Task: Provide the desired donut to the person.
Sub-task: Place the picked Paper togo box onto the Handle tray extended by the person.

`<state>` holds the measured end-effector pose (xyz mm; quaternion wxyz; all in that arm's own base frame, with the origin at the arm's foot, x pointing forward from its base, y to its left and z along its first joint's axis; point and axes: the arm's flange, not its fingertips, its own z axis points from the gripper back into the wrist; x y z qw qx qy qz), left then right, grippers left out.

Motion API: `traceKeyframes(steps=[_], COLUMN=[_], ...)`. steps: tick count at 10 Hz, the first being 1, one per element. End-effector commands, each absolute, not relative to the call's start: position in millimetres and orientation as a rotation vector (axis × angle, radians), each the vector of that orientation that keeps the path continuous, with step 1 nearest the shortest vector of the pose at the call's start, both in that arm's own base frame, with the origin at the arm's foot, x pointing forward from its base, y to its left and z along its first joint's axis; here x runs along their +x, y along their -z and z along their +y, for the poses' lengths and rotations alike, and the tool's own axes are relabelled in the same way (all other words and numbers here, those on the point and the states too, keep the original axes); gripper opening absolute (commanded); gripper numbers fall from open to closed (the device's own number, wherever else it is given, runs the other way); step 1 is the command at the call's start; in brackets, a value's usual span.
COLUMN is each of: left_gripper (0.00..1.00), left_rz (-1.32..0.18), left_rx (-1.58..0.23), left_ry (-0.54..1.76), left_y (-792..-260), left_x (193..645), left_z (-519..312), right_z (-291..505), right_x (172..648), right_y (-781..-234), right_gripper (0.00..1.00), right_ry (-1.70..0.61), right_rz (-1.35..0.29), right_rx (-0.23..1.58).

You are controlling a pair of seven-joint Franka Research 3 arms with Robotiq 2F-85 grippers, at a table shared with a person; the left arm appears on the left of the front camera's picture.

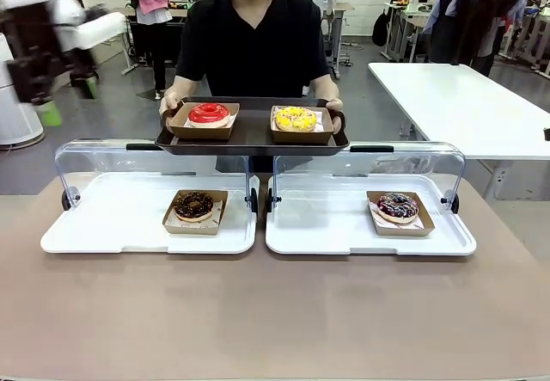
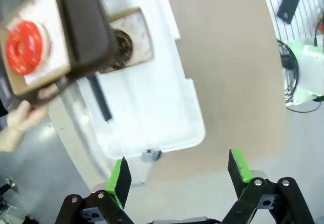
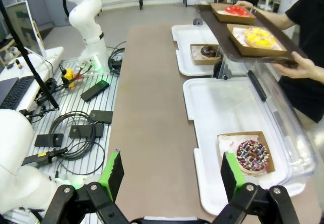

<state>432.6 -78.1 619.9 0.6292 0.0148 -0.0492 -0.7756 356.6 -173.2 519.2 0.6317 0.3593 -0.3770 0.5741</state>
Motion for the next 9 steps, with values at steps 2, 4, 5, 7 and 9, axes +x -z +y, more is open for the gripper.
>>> traceKeyframes(steps=[2, 4, 5, 7, 9], left_gripper=[1.00, 1.00, 1.00, 1.00, 1.00], left_rz=[-0.176, -0.194, -0.138, -0.145, -0.145], left_rx=[-0.021, -0.026, 0.049, -0.027, -0.027], left_ry=[1.736, 1.725, 1.685, 1.702, 1.702], left_y=[-581, -577, -577, -575, -575], left_x=[413, 413, 413, 411, 411], left_z=[-25, -5, -6, -2, -2], right_z=[-172, -172, -172, -172, -172], right_x=[357, 357, 357, 357, 357], right_y=[-519, -519, -519, -519, -519], right_gripper=[1.00, 1.00, 1.00, 1.00, 1.00], right_ry=[-1.317, -1.317, -1.317, -1.317, -1.317], right_rz=[-0.886, -0.886, -0.886, -0.886, -0.886], right_rx=[0.829, 0.829, 0.829, 0.829, 0.829])
